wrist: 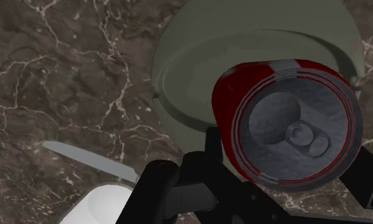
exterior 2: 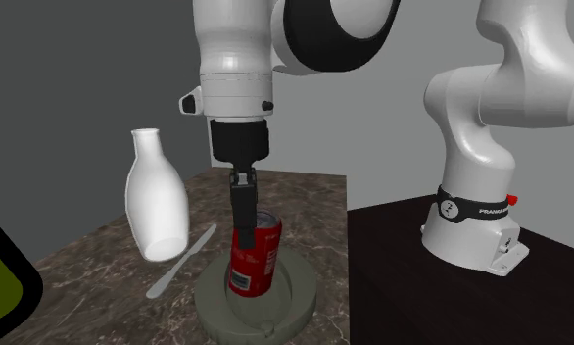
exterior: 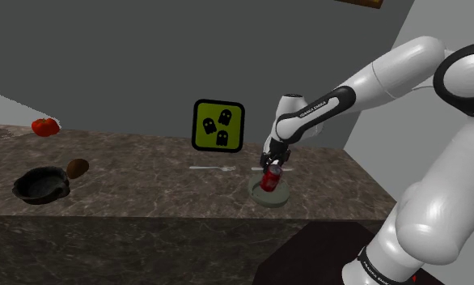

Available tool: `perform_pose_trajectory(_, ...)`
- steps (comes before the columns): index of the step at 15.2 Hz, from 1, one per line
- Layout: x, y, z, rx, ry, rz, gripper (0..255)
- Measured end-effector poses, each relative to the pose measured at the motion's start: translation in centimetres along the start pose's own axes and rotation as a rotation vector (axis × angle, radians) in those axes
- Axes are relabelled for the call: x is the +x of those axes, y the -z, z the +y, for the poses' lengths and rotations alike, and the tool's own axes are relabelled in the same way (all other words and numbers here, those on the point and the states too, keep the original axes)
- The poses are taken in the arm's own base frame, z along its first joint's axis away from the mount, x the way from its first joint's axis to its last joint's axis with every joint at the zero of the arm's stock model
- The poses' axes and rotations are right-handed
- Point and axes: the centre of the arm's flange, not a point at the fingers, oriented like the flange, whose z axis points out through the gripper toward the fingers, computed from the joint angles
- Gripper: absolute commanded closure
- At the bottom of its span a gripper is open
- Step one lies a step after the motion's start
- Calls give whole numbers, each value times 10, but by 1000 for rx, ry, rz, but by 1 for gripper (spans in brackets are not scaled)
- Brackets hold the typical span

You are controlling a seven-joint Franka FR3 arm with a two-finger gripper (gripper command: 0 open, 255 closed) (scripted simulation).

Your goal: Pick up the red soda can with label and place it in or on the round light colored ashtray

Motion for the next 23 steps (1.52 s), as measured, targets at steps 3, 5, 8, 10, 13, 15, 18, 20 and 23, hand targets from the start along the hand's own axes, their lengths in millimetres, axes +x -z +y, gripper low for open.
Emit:
perform_pose_trajectory(3,0,-4,0,1,0,2,255)
perform_pose_trajectory(5,-1,-5,0,1,0,2,255)
perform_pose_trajectory(8,-1,-5,0,1,0,2,0)
perform_pose_trajectory(10,-1,-6,0,0,0,1,0)
perform_pose_trajectory(13,-1,-6,0,0,0,1,0)
perform_pose_trajectory(15,-1,-1,1,0,0,1,0)
perform_pose_trajectory(18,-1,33,-1,1,0,3,0)
perform_pose_trajectory(20,-1,40,0,0,0,2,0)
perform_pose_trajectory(23,-1,44,0,0,0,1,0)
